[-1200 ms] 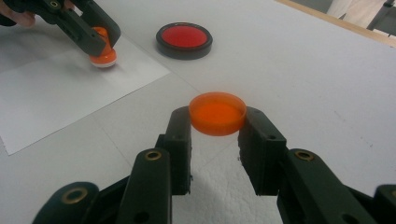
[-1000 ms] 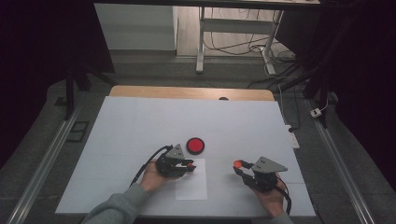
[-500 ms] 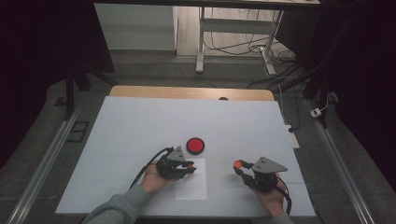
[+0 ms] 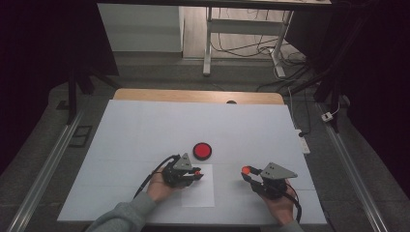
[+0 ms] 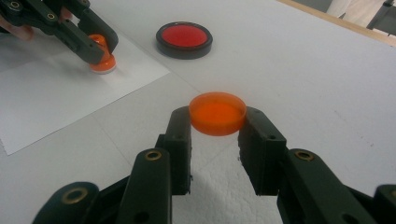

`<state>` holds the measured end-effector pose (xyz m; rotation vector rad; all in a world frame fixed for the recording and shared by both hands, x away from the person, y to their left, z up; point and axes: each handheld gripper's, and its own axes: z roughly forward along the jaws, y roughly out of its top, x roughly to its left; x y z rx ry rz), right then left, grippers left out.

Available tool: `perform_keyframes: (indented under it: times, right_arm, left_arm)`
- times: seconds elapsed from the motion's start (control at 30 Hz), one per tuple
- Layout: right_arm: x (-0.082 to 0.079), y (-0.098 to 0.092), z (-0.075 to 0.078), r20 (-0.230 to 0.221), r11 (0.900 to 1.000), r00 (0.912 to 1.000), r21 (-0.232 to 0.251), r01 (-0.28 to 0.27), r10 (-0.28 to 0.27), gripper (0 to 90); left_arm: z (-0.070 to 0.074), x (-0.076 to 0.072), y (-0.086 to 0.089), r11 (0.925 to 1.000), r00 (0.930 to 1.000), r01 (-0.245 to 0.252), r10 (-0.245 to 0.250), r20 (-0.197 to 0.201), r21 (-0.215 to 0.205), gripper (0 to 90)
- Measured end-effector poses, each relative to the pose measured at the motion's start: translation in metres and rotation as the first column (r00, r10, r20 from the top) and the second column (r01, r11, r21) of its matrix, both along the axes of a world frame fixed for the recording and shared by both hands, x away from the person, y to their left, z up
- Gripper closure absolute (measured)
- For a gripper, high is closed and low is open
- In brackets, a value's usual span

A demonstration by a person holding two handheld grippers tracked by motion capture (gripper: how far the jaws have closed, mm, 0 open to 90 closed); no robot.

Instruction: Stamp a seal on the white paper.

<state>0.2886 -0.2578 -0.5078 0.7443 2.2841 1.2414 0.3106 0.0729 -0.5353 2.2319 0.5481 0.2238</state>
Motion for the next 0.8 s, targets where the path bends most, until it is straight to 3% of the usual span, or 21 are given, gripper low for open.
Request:
perform_keyframes:
  times: [0.8]
  right_arm:
    - [0.0003, 0.0001, -0.0006, -0.004, 1.000, 1.0000, -0.001, 0.003, -0.003, 64.6]
  left_arm:
    - [-0.0004, -0.0009, -0.0002, 1.0000, 1.0000, -0.003, 0.003, 0.007, 0.000, 73.2]
